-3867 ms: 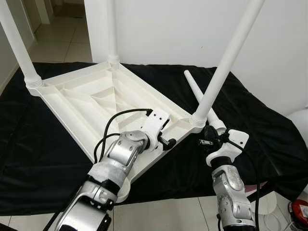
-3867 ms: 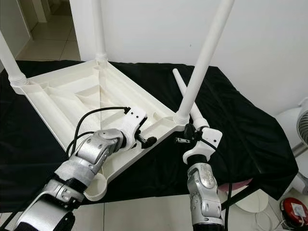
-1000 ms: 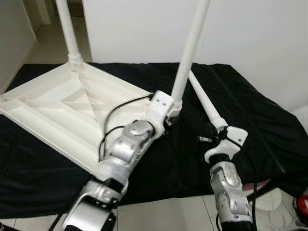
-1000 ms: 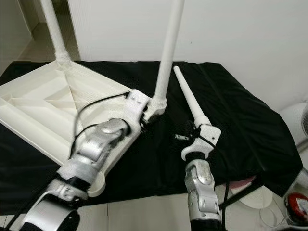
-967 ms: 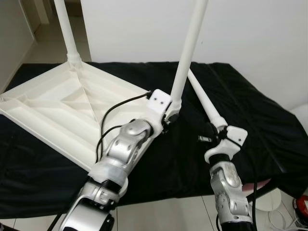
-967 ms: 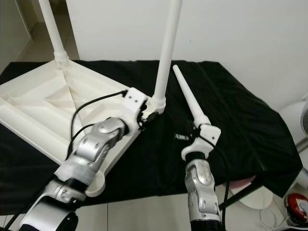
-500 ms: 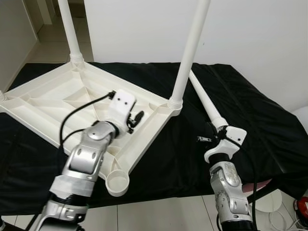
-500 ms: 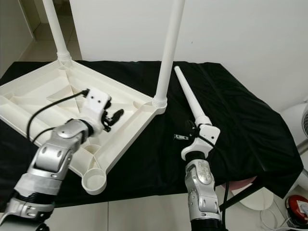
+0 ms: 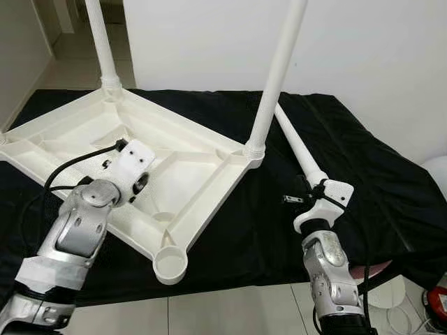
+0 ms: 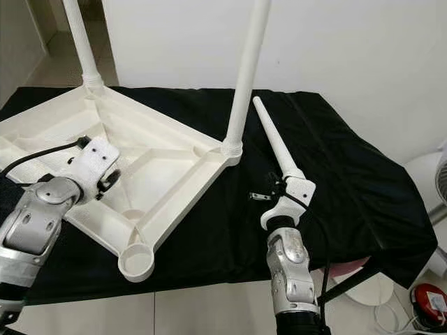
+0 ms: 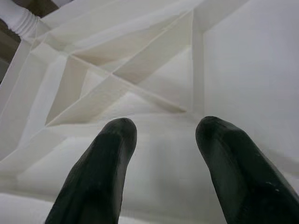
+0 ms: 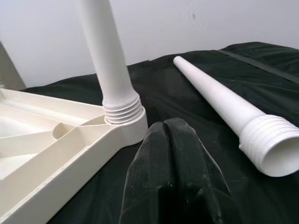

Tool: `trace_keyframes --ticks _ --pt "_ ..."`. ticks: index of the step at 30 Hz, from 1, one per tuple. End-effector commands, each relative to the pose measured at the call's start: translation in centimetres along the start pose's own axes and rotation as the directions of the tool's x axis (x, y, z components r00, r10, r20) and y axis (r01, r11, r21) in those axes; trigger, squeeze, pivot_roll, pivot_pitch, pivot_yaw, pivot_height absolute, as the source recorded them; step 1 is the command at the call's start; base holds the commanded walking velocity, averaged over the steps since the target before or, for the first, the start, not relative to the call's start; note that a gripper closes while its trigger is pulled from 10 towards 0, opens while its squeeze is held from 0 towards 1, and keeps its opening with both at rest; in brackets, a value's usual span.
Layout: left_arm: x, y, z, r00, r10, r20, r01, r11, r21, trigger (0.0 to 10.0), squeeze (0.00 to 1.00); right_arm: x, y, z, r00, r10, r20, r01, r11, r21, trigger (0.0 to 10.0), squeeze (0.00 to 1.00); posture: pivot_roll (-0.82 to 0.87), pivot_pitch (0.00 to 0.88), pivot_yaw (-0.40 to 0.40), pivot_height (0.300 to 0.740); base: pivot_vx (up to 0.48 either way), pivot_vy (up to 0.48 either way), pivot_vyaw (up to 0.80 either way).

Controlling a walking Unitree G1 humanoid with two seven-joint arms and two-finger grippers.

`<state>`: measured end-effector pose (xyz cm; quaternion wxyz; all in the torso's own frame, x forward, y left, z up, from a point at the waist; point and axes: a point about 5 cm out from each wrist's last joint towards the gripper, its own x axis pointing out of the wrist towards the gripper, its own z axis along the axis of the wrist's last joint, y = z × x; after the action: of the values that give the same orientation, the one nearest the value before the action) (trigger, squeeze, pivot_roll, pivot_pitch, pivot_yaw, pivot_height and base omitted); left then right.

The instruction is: Building children table

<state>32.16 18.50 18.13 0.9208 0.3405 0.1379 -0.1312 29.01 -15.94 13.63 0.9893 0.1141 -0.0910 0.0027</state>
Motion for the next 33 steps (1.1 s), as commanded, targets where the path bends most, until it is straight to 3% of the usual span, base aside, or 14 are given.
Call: trace_keyframes --ticks 1,5,12,16,27,29,33 --pt "-0.1 0.0 -0.8 0.999 -0.018 -0.052 0.021 0.998 0.058 10.0 0.0 0.2 -0.3 0.1 1.0 -0.002 0.004 0.002 1.0 -0.006 10.0 0.0 0.01 0.0 -0.099 0.74 0.0 0.0 0.0" --pt "-0.1 0.1 -1.0 0.998 -0.03 -0.06 0.038 0.991 0.126 10.0 0.0 0.4 -0.4 0.2 1.0 -0.003 0.007 0.003 1.0 -0.008 10.0 0.0 0.01 0.0 -0.102 0.74 0.0 0.0 0.0" --pt "-0.1 -0.6 -0.7 0.995 -0.084 -0.052 0.092 0.98 0.176 10.0 0.0 0.5 -0.6 0.2 1.0 -0.004 0.01 0.004 1.0 -0.013 10.0 0.0 0.01 0.0 -0.101 0.74 0.0 0.0 0.0" --pt "0.3 -2.4 0.3 0.984 -0.176 -0.03 0.178 0.954 0.241 10.0 0.0 0.7 -1.1 0.5 1.0 -0.011 0.019 0.011 1.0 -0.025 10.0 0.0 0.0 0.0 -0.098 0.74 0.0 0.0 0.0" --pt "0.9 -3.8 1.2 0.975 -0.223 -0.009 0.217 0.939 0.266 10.0 0.0 0.6 -1.3 0.6 1.0 -0.018 0.025 0.019 0.999 -0.034 10.0 0.0 -0.01 0.0 -0.087 0.74 0.0 0.0 0.0" --pt "1.0 -4.9 1.7 0.965 -0.263 0.01 0.25 0.927 0.279 10.0 0.0 0.6 -1.4 0.6 1.0 -0.019 0.025 0.02 0.999 -0.038 10.0 0.0 -0.02 0.0 -0.087 0.74 0.0 0.0 0.0" --pt "1.3 -5.4 2.2 0.961 -0.276 0.022 0.259 0.924 0.281 10.0 0.0 0.5 -1.5 0.7 0.999 -0.02 0.026 0.021 0.999 -0.041 10.0 0.0 -0.03 0.0 -0.089 0.74 0.0 0.0 0.0"
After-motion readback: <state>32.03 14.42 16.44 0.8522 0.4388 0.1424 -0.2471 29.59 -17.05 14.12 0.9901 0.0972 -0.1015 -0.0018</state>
